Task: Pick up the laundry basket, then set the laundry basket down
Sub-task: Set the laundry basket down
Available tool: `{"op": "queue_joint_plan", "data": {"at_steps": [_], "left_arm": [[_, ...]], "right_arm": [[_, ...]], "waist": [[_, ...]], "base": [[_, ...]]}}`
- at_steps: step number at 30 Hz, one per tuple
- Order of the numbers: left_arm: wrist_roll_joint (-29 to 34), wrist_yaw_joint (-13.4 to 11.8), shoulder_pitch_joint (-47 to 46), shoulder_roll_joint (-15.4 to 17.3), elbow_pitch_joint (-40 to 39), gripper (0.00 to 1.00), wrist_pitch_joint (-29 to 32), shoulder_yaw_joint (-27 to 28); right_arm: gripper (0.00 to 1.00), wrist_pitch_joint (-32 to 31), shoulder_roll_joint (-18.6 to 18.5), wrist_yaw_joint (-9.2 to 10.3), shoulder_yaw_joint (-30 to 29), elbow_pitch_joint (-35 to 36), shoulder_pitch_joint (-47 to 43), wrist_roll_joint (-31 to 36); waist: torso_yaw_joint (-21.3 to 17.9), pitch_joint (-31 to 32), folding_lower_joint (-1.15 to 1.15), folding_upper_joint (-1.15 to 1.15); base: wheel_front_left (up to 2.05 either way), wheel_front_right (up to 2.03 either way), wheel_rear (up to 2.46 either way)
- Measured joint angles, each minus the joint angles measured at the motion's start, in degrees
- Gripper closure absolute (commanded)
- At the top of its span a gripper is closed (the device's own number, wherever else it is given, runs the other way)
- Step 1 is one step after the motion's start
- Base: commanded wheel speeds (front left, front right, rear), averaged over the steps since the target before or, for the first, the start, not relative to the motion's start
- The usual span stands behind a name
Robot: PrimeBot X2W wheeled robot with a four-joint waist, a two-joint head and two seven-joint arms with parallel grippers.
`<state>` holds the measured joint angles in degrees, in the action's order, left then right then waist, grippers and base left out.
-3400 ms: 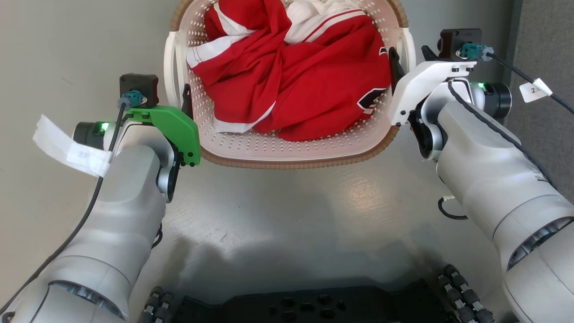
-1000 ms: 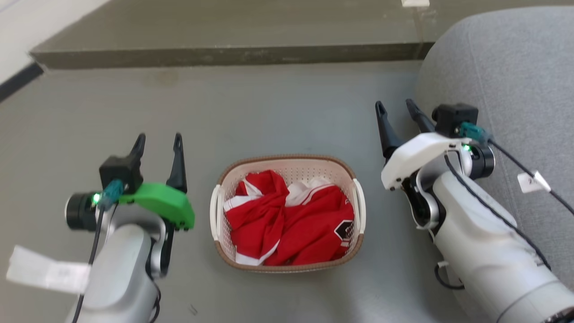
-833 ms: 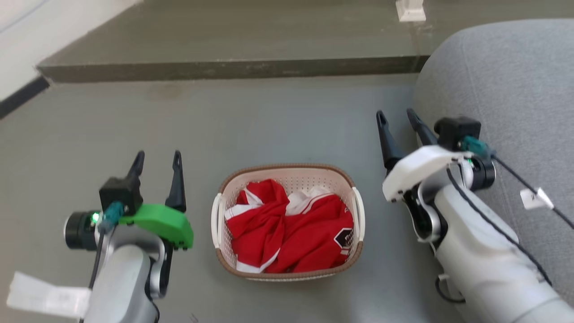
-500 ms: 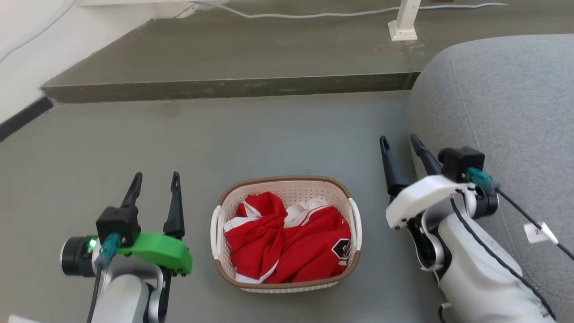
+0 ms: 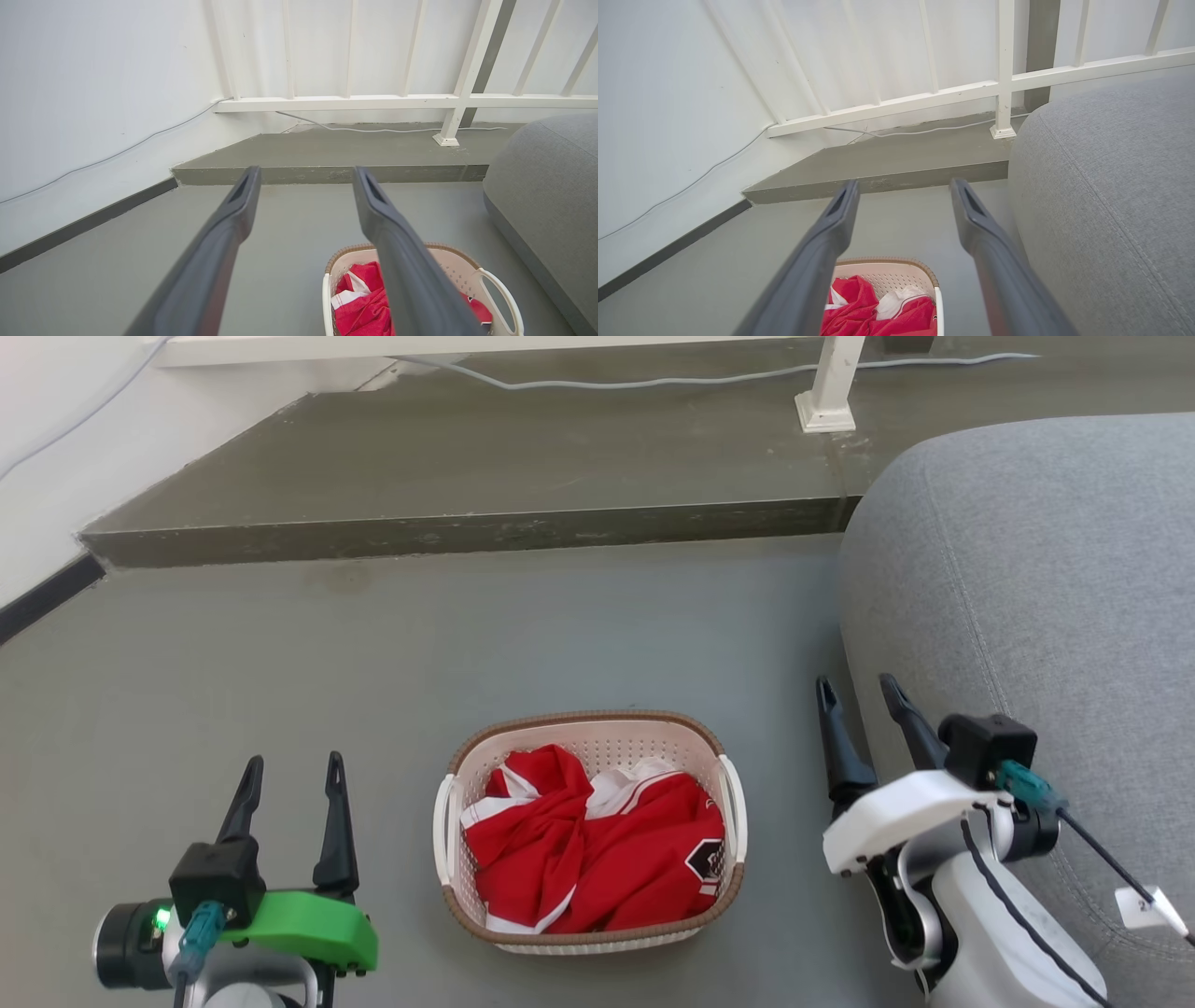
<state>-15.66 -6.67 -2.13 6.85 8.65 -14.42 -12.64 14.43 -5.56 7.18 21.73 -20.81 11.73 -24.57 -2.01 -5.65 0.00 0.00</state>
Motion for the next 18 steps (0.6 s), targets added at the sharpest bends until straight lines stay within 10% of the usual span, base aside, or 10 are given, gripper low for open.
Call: {"op": "queue_joint_plan", "data": {"at_steps": [18], "left_arm": [[2.3, 0.0, 4.0, -0.9, -5.1, 0.00, 0.0, 1.2]], "right_arm": [[0.00, 0.0, 1.3, 0.00, -2.9, 5.8, -4.4, 3.6]], "waist": [[-0.7, -0.1, 0.00, 0.00]], "base": [[0.00, 0.00, 0.00]]}}
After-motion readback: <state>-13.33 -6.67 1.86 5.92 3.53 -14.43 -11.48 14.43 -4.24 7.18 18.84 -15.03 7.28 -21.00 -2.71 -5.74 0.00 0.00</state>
